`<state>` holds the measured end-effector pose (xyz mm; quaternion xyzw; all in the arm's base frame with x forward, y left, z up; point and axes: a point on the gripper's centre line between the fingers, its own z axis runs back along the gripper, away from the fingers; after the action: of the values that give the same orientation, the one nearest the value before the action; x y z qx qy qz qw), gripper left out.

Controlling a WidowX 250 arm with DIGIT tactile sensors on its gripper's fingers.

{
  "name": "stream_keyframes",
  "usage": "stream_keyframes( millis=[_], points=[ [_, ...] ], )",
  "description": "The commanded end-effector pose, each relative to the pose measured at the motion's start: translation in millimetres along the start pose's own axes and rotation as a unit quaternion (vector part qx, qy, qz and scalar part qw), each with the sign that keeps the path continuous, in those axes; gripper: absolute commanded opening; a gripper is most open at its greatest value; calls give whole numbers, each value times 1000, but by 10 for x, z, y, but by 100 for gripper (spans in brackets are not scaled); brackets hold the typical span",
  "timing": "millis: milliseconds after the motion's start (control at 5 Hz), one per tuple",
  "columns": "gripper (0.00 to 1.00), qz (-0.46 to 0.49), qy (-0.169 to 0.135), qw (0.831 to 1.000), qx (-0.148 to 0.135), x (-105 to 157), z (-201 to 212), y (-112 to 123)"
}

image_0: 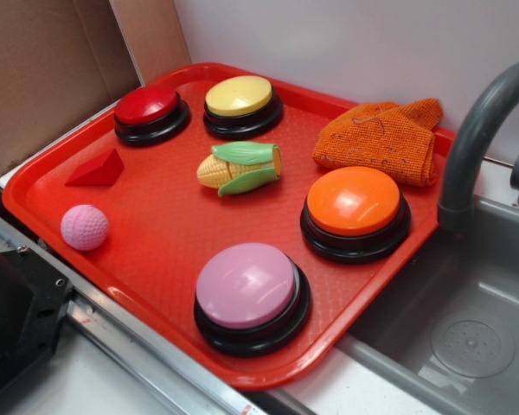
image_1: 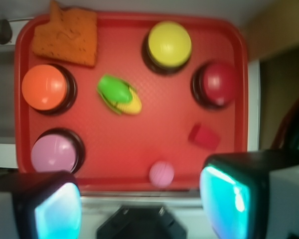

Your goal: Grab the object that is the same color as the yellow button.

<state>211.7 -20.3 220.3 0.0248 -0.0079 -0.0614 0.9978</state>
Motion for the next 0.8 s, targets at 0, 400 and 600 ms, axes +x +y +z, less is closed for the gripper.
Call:
stream_keyframes(
  millis=[0,400,600],
  points=[
    [100,-224,21,974,37,471,-344,-408],
    [100,-198,71,978,15,751,-893,-58],
    [100,-174,94,980,-10,753,-1159,27]
  ],
)
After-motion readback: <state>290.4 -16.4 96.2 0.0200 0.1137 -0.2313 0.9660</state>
